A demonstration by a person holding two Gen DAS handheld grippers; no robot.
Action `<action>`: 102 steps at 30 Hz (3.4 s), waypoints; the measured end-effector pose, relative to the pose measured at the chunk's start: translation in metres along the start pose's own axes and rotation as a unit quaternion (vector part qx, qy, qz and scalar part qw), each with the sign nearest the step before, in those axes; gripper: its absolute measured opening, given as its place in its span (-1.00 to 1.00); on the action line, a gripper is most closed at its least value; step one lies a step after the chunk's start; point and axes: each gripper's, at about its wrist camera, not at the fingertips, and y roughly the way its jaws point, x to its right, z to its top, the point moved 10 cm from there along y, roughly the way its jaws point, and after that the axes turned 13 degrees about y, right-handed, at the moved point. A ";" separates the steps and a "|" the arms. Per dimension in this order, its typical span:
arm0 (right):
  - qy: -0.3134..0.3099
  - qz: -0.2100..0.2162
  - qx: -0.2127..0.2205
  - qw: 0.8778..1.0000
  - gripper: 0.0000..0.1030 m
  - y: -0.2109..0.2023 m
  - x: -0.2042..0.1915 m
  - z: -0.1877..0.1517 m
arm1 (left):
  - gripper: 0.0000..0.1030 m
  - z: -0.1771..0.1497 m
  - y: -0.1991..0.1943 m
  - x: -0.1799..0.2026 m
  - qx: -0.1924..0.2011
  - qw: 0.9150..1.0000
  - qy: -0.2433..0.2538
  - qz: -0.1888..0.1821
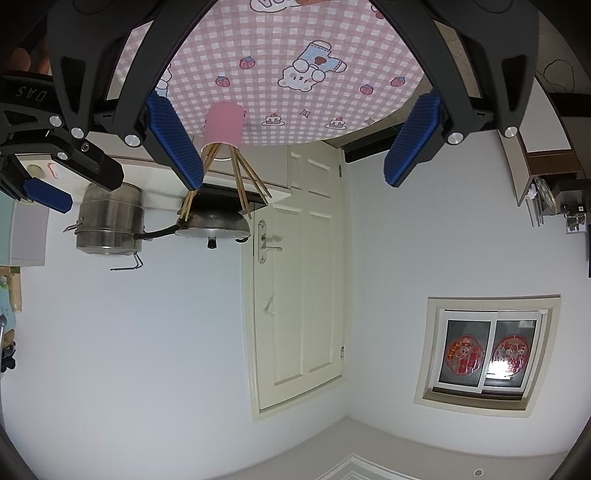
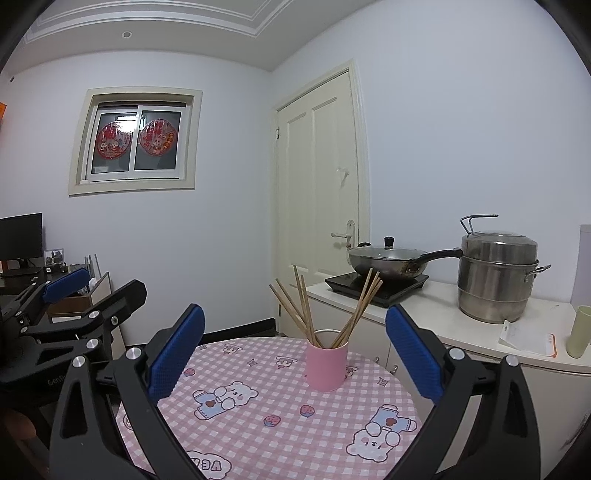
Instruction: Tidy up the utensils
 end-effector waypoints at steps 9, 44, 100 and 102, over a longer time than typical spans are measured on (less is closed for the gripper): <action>-0.005 0.005 -0.001 1.000 0.84 0.003 -0.003 0.000 | 0.87 0.000 0.000 -0.006 0.005 1.000 -0.005 0.005; 0.002 0.006 -0.014 1.000 0.84 0.010 -0.005 -0.008 | 0.87 -0.003 0.006 -0.008 -0.001 1.000 0.005 0.019; 0.006 0.007 -0.023 1.000 0.84 0.009 -0.005 -0.014 | 0.87 -0.010 0.004 -0.015 -0.003 1.000 0.007 0.025; 0.006 0.007 -0.023 1.000 0.84 0.010 -0.005 -0.014 | 0.87 -0.010 0.004 -0.017 -0.003 1.000 0.007 0.026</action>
